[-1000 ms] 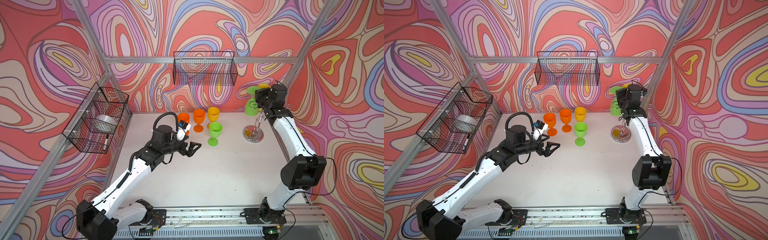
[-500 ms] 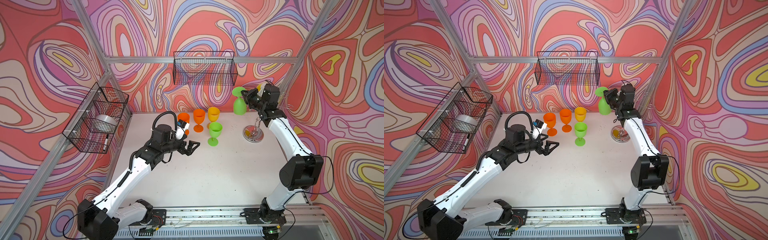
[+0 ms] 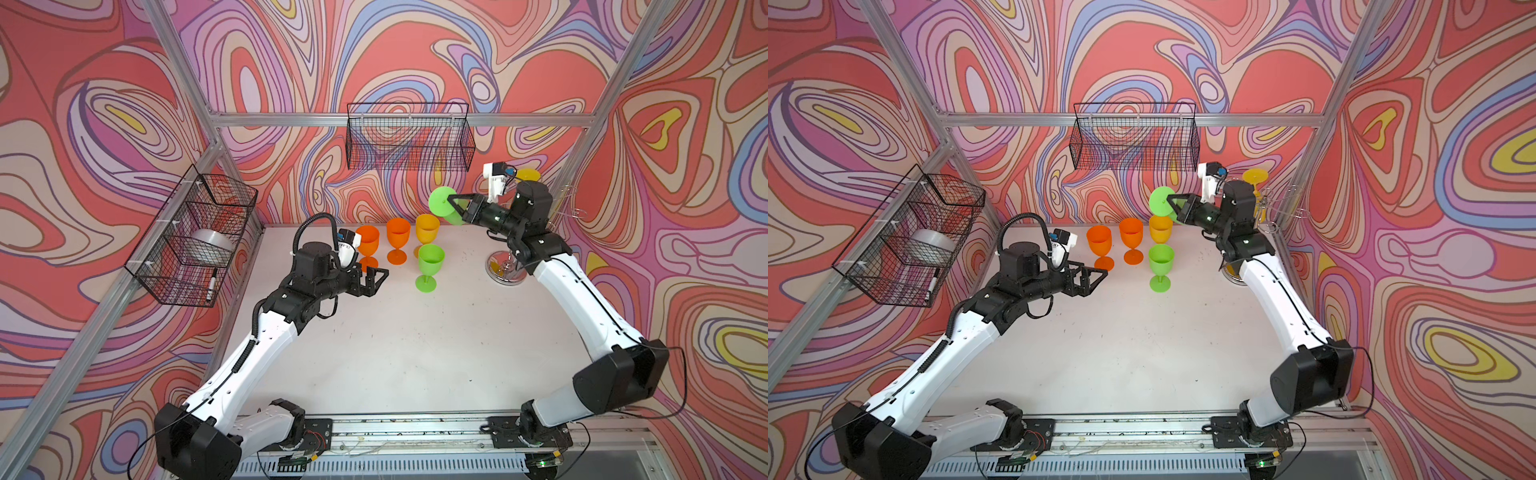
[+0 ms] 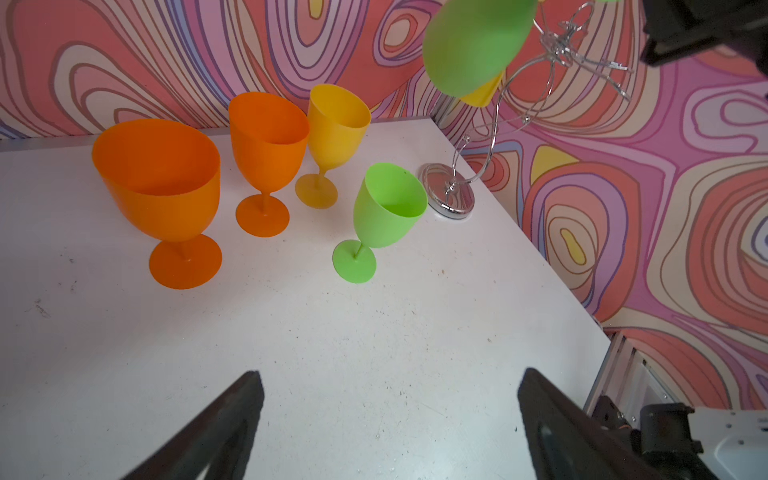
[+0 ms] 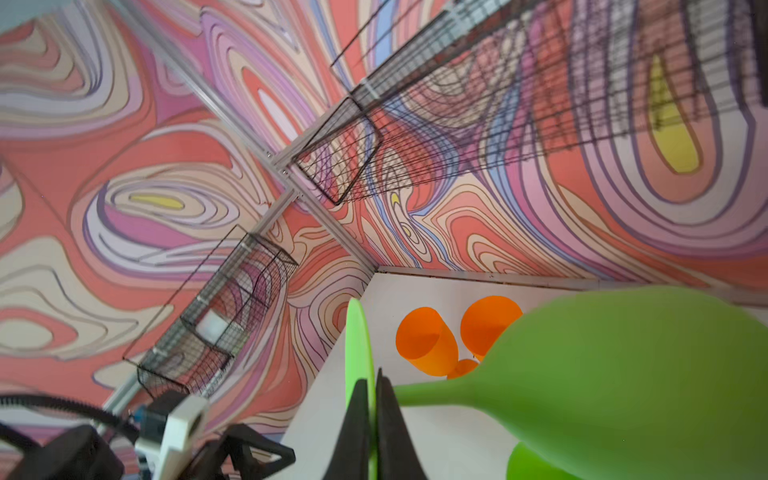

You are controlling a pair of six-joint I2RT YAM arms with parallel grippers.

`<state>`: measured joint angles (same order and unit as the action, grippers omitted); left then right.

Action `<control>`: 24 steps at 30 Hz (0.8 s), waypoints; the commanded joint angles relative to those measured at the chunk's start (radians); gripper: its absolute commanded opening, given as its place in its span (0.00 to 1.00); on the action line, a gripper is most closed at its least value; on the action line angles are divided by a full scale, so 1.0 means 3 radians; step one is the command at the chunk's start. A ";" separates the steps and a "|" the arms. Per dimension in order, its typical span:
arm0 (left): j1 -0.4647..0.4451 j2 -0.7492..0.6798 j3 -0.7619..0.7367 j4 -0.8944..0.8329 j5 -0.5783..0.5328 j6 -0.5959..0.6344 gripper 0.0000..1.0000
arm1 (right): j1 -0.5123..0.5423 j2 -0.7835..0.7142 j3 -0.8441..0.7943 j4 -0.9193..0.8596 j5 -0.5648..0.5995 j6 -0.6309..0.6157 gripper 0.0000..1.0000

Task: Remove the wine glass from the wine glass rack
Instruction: 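Carry the green glass toward the left gripper with the right gripper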

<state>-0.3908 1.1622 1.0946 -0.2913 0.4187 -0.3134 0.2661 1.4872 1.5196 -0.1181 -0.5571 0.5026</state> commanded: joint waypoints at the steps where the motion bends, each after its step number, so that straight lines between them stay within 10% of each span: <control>1: 0.0019 0.0029 0.0355 -0.0377 -0.0212 -0.0428 0.94 | 0.0263 -0.0180 -0.0274 -0.0030 -0.0063 -0.1038 0.00; 9: 0.0105 -0.0104 0.0629 -0.1135 -0.0492 -0.1459 0.90 | 0.0786 -0.0505 -0.1215 0.0574 0.0423 -0.2479 0.00; 24: 0.0187 0.0143 0.0682 -0.0982 0.0370 -0.3175 0.75 | 0.1693 -0.0532 -0.1879 0.1267 0.1998 -0.4301 0.00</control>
<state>-0.3393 1.1843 1.2964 -0.6167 0.4736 -1.1263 0.7437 1.3472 0.9714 0.1589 -0.0658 -0.6571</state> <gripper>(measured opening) 0.764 0.049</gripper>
